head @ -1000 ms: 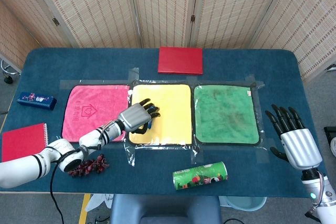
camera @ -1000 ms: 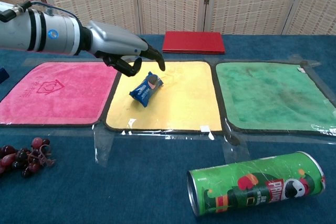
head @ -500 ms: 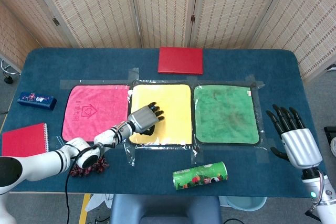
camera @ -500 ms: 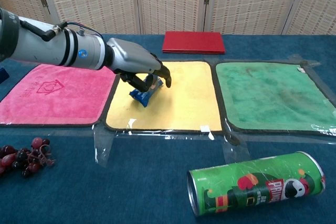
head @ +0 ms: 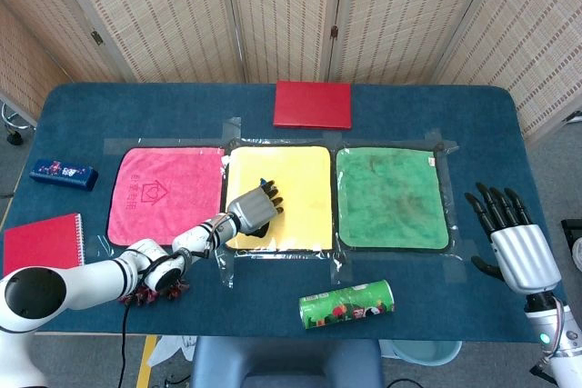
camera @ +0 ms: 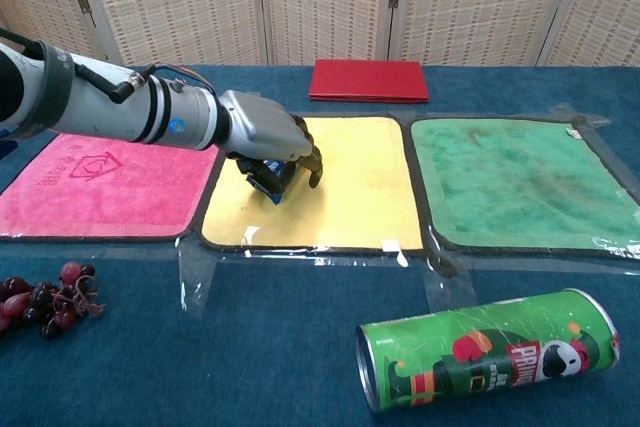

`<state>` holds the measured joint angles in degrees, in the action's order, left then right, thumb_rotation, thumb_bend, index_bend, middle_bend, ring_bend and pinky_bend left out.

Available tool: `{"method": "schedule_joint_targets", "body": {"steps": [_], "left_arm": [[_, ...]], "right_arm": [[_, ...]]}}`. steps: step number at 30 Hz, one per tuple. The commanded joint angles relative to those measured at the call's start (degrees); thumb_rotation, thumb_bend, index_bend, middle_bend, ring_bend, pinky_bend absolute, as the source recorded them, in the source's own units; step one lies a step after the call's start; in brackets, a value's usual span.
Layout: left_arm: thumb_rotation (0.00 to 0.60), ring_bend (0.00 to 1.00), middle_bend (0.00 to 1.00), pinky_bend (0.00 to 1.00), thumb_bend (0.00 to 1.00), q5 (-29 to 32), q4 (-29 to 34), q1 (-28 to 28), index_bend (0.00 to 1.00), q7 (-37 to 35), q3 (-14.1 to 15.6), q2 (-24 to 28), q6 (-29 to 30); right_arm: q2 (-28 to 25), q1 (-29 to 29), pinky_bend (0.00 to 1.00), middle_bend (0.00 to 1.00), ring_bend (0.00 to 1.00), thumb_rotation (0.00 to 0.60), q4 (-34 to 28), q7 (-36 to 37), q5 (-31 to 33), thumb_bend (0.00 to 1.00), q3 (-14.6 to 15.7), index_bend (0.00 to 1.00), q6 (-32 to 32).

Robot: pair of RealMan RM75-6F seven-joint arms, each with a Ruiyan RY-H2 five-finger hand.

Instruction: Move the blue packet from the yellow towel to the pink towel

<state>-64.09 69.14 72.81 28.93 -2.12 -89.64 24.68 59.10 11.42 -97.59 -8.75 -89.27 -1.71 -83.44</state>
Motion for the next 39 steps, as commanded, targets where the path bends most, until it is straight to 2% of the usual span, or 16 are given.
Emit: {"method": "schedule_joint_targets", "body": {"steps": [1,16,22,31,34,39], "left_arm": [[0.138,0.15,0.21,0.00,0.96,1.1,-0.5,0.4,0.26,0.8,0.7,-0.4,0.5],[0.137,0.27,0.35,0.00,0.96,3.6,-1.6,0.0,0.38,3.7,4.1,0.1,3.3],[0.138,0.32,0.41,0.00,0.96,4.6,-0.8,-1.3,0.42,4.5,5.7,2.6,4.8],[0.140,0.35,0.44,0.00,0.96,6.9,0.2,-4.2,0.44,5.2,8.7,7.1,6.1],[0.143,0.36,0.45,0.00,0.96,7.1,1.3,-5.0,0.45,5.0,8.8,8.7,7.3],[0.144,0.36,0.45,0.02,0.96,5.2,4.3,-6.3,0.45,2.6,7.2,11.1,10.2]], "right_arm": [[0.1,-0.3,0.00,0.00,0.00,0.600,0.3,0.3,0.2,0.13,-0.1,0.00,-0.1],[0.3,-1.1,0.00,0.00,0.00,0.600,0.9,0.5,0.0,0.12,-0.6,0.00,-0.2],[0.3,-1.3,0.00,0.00,0.00,0.600,0.8,0.6,-0.3,0.12,-0.9,0.00,-0.5],[0.4,-1.7,0.00,0.00,0.00,0.600,1.1,0.6,-0.8,0.12,-1.3,0.00,-1.3],[0.4,-1.8,0.00,0.00,0.00,0.600,1.2,0.8,-0.9,0.12,-1.4,0.00,-1.5],[0.6,-2.0,0.00,0.00,0.00,0.600,1.4,1.2,-1.0,0.12,-1.5,0.00,-1.5]]}}
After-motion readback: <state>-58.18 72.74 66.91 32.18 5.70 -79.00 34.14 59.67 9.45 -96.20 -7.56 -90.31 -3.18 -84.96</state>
